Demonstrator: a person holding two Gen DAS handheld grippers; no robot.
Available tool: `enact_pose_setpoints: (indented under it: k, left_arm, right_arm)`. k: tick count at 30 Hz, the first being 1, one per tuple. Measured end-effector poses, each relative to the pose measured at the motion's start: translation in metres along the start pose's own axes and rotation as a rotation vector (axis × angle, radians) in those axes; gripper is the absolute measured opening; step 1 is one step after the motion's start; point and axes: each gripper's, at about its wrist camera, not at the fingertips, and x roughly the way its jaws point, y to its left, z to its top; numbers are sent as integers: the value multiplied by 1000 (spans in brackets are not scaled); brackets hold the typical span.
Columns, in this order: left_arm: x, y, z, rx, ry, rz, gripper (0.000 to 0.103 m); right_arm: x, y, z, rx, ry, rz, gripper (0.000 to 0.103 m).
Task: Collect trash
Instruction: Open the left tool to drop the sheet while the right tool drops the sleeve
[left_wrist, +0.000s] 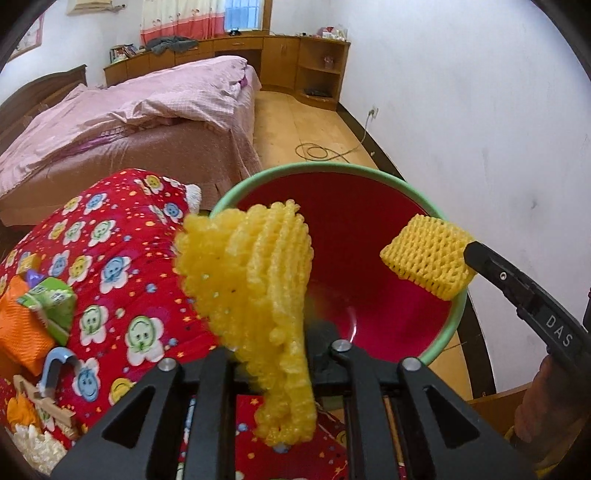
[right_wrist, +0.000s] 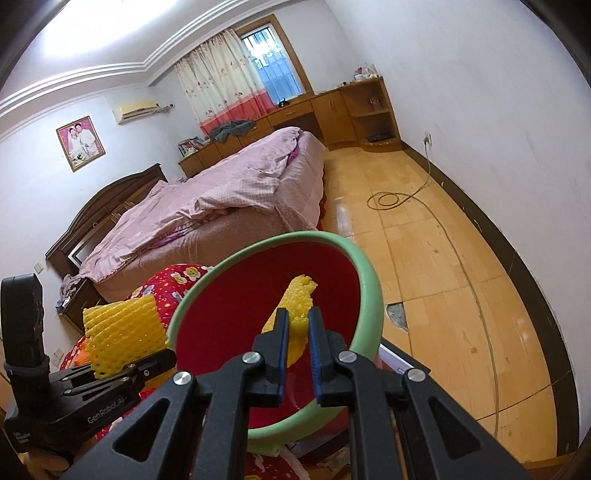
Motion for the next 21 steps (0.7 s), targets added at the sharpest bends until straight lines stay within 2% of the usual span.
enact_pose_setpoints:
  k: [2,5,10,13,16,21]
  left_arm:
    - [4,-1,0,1,2,5,36]
    - [8,-3,0,1,2,15,46]
    - [9,0,-3,-7,15,19,47]
    - [5,1,-7,-28,13,22,47]
    - [-2,5,-12,-55,10,13,47]
    - [-15,13,-19,-82,4,17,47]
  right_arm:
    - [1,-1,-2,-5,2,-3,13]
    - [4,-3,-3,-6,8,-5,15]
    - [6,-4,-3,7,16,1,17]
    - [6,-2,-3,9,14,6,24]
    - [2,0,-4,10,4,11,36]
    - [-5,3,-5,20,-3,23,38]
